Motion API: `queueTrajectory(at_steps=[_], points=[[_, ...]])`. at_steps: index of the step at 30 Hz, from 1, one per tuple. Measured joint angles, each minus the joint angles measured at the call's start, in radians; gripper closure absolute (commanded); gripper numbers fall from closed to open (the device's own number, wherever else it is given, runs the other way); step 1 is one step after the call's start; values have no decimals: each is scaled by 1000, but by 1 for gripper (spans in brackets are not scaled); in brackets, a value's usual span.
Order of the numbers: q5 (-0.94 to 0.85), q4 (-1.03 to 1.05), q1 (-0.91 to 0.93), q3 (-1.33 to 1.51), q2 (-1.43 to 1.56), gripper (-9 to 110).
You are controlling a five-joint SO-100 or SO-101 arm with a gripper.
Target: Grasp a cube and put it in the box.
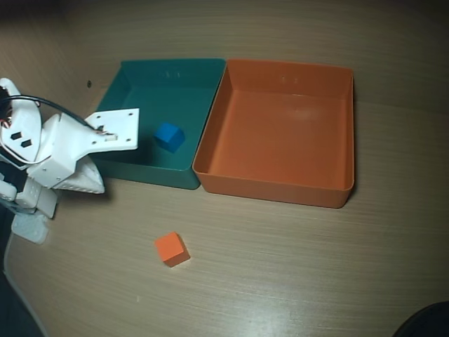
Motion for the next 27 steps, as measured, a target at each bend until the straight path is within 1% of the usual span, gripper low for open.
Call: queueTrajectory(at_steps=[7,11,18,27], points=[[-252,0,43,-138,-164,107],[-344,0,95,-190,-250,107],[-370,0,110,-342,-451,107],[-396,5,140,-624,-669,107]])
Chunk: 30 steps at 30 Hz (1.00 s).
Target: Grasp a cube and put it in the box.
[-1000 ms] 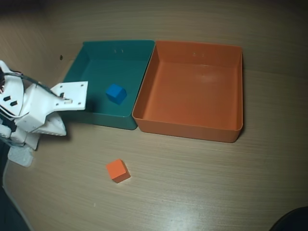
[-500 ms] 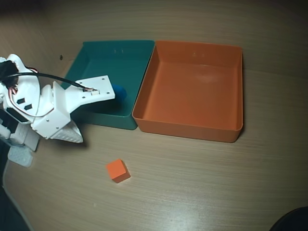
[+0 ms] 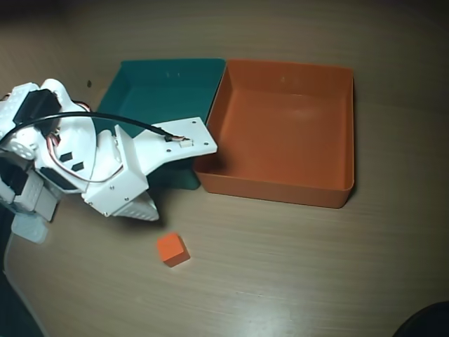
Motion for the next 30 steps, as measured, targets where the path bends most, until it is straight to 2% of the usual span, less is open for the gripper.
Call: queueTrajectory(at_steps=[19,22,30], points=[[-126,-9,106,-69,-178,106],[-138,-9,115,-69,-178,98],[-164,-9,138,-74,-181,66]])
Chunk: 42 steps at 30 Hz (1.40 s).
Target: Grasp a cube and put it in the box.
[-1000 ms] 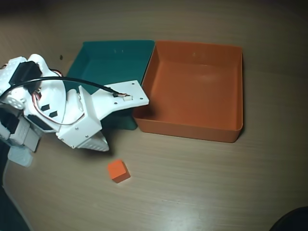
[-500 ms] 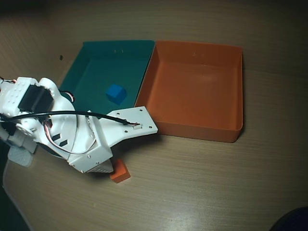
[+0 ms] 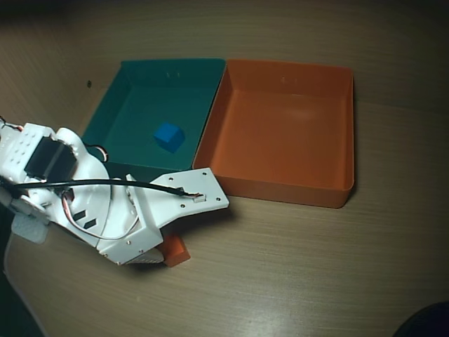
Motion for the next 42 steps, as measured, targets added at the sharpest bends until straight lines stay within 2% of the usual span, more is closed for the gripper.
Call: queueTrajectory(at_steps=[6,12,21,42], points=[[-3,0,-2,0,0,57],[-3,-2,-2,-6,-32,57],[-5,-109,-2,-86,-195,57],[8,-115,21,-87,-284,59]])
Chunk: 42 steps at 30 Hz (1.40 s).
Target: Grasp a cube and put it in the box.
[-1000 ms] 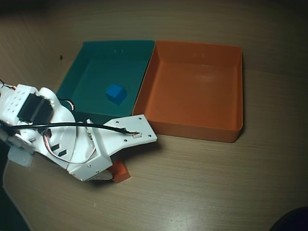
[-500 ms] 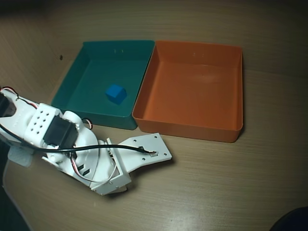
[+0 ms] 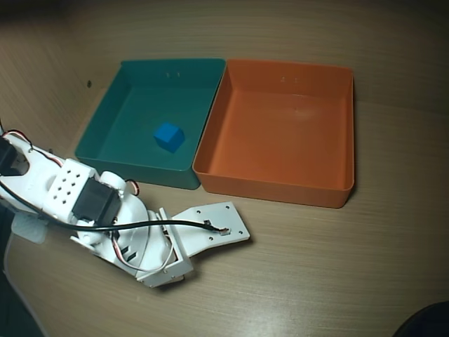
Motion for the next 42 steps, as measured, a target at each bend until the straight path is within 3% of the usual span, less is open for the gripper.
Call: queueTrajectory(at_steps=[14,33,42], points=[[8,8,-2,-21,-48,109],[-8,0,-2,-31,-35,107],[-8,0,0,-29,212,107]])
